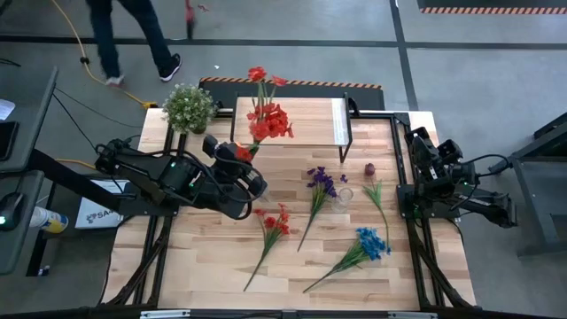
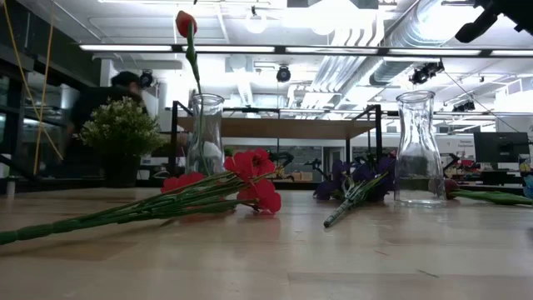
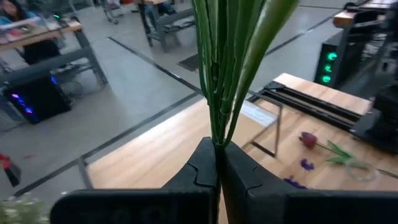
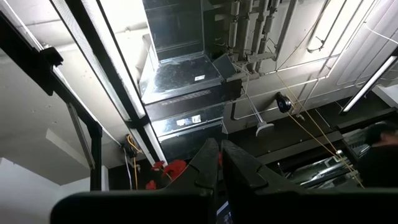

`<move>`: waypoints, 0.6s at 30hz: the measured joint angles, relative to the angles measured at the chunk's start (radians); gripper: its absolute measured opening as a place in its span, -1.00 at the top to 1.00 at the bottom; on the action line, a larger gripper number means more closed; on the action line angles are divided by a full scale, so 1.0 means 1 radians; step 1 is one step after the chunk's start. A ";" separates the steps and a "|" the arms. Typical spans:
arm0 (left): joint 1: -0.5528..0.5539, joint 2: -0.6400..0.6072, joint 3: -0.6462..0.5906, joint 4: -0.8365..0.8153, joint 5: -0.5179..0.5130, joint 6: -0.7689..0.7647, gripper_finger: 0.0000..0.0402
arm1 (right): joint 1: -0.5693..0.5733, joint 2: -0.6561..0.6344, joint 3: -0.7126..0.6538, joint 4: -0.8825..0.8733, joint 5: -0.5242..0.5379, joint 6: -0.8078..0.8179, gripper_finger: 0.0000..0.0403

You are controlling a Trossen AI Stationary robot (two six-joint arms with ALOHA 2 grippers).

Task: Pick and place flowers into a vace then onto a shelf
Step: Put the left orange flowers into the left transparent vase

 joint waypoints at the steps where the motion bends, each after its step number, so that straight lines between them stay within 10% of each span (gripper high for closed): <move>1: 0.000 0.000 0.000 0.019 0.012 0.015 0.81 | 0.000 0.000 0.000 0.000 0.000 0.000 0.94; 18: 0.001 0.071 -0.001 0.215 0.158 0.157 0.81 | 0.000 0.000 0.000 -0.012 -0.001 0.000 0.94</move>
